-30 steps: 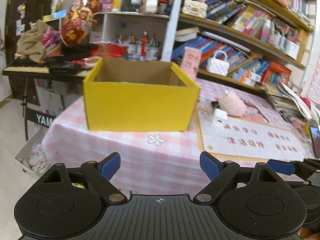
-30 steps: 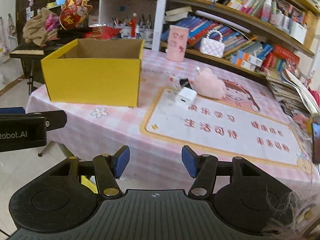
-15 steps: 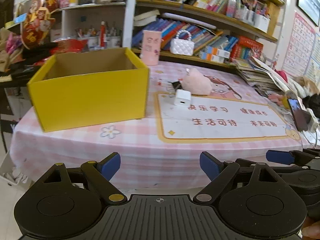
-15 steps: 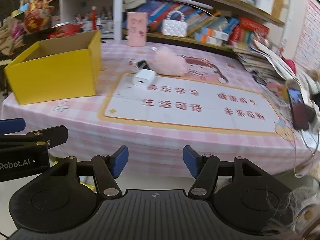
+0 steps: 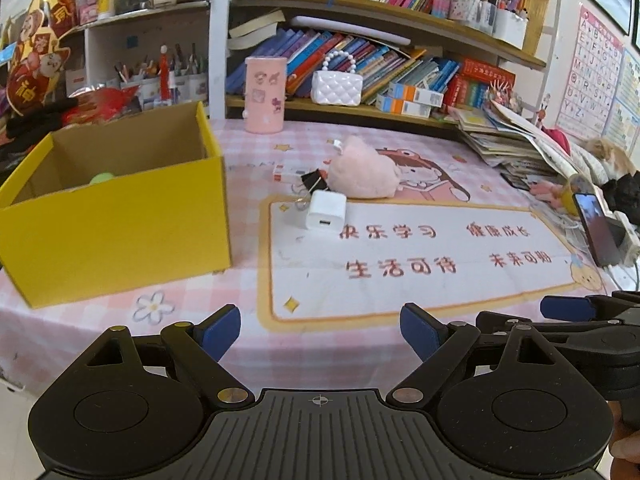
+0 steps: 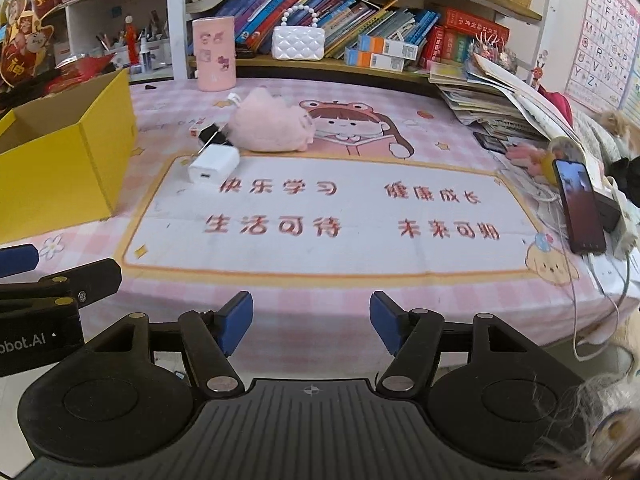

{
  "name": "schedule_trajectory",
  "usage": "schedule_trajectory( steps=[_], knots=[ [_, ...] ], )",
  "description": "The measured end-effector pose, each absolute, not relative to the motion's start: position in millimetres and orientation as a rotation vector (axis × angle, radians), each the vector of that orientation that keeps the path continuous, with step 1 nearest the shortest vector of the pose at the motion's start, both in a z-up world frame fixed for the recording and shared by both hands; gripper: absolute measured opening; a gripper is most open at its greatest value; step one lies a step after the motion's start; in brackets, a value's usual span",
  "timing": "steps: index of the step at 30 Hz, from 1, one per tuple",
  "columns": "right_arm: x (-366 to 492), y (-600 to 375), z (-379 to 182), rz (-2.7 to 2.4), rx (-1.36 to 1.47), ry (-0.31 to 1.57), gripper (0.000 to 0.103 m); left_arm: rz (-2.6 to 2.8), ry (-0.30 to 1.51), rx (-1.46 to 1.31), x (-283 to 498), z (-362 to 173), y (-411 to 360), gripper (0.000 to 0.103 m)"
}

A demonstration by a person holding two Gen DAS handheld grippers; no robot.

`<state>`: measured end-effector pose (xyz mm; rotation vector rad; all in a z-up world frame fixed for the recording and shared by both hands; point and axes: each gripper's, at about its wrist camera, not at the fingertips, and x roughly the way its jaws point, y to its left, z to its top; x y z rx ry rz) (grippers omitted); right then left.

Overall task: Organize objects
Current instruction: 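Move both open tools back toward the charger and pink plush pig, then grasp the white charger with the left tool while the right tool grasps the pink plush pig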

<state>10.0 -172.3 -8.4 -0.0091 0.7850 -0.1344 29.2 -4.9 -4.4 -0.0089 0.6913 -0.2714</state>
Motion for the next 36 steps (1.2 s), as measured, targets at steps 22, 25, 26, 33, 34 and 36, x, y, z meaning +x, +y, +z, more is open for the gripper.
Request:
schedule_trajectory(
  steps=[22,25,26,33,34,36],
  knots=[
    [122.8,-254.8,-25.6,-0.004,0.039,0.828,0.064,-0.097,0.742,0.017,128.7,-12.5,-68.3,0.089],
    [140.5,-260.7,-25.2,0.012,0.049,0.82,0.064,-0.077,0.739,0.009,144.9,-12.0,-69.3,0.088],
    [146.0,-262.1,-24.5,0.018,0.051,0.815,0.064,-0.071,0.74,0.01,150.6,-12.3,-69.9,0.088],
    [182.5,-265.5,-12.3,0.074,0.048,0.762,0.068,-0.056,0.775,0.066,194.4,-26.8,-79.9,0.079],
    [186.7,-265.5,-10.4,0.084,0.044,0.756,0.068,-0.049,0.776,0.064,199.8,-28.7,-79.8,0.078],
    [194.4,-264.8,-6.9,0.103,0.032,0.744,0.069,-0.046,0.789,0.05,211.6,-32.7,-79.8,0.072]
  ],
)
